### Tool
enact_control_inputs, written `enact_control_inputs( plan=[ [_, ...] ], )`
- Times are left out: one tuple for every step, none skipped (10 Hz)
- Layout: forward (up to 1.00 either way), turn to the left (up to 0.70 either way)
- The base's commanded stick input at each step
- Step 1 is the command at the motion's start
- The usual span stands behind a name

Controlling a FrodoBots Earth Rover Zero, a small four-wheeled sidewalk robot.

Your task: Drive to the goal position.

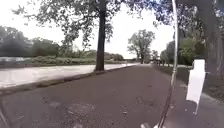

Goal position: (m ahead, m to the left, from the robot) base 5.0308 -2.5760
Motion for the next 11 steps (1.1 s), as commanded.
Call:
enact_control_inputs(
  plan=[
    [0.0, 0.0],
    [0.0, 0.0],
    [0.0, 0.0],
    [0.0, 0.0],
    [-1.0, 0.0],
    [-1.0, 0.0],
    [-1.0, 0.0],
    [-1.0, 0.0],
    [-1.0, 0.0],
    [-1.0, 0.0],
    [-1.0, 0.0]
  ],
)
